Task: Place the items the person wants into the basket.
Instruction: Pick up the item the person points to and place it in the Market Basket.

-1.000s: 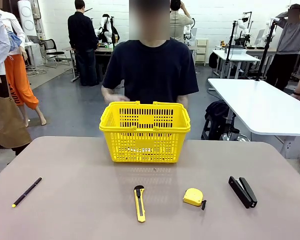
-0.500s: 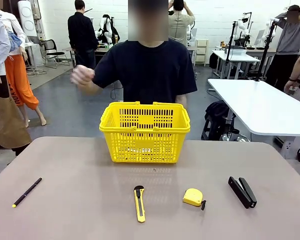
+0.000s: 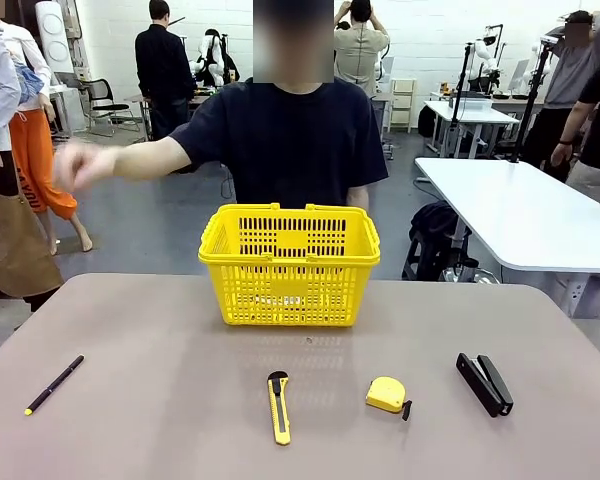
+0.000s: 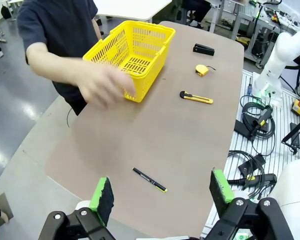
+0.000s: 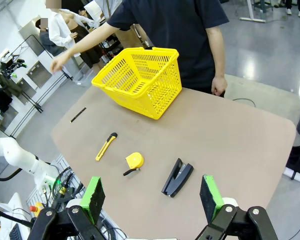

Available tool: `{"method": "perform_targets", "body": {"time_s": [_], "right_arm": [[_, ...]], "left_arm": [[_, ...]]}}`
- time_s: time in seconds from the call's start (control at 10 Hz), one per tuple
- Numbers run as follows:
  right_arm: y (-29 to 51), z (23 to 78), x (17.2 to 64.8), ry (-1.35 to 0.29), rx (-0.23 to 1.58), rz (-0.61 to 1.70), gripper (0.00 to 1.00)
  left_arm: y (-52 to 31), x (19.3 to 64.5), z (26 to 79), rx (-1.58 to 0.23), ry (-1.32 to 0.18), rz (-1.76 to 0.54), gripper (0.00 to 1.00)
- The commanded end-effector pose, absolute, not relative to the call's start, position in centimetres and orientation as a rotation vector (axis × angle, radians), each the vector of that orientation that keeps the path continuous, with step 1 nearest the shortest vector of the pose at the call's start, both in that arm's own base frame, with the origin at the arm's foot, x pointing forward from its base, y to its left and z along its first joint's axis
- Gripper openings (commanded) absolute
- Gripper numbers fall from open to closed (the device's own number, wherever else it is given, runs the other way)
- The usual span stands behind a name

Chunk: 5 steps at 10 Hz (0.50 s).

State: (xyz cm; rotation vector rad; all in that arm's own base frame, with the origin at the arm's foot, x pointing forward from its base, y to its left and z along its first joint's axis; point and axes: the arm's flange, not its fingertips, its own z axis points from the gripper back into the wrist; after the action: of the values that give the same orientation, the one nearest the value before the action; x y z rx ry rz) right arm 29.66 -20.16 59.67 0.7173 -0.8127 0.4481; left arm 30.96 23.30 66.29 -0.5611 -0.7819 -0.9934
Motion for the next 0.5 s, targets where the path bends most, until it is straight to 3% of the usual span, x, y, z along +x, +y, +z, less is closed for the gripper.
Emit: {"method": "perform_targets", "body": {"time_s": [0.0, 0.4], "right_arm": [[-20.15, 59.73, 29.81, -0.835, 0.730, 0.465, 1.00], [-20.15, 59.73, 29.81, -0.835, 0.730, 0.465, 1.00]], "left_arm": [[23.35, 30.88, 66.35, -0.569, -0.792, -1.000, 1.00], [23.35, 30.88, 66.35, -0.569, -0.792, -1.000, 1.00]]}}
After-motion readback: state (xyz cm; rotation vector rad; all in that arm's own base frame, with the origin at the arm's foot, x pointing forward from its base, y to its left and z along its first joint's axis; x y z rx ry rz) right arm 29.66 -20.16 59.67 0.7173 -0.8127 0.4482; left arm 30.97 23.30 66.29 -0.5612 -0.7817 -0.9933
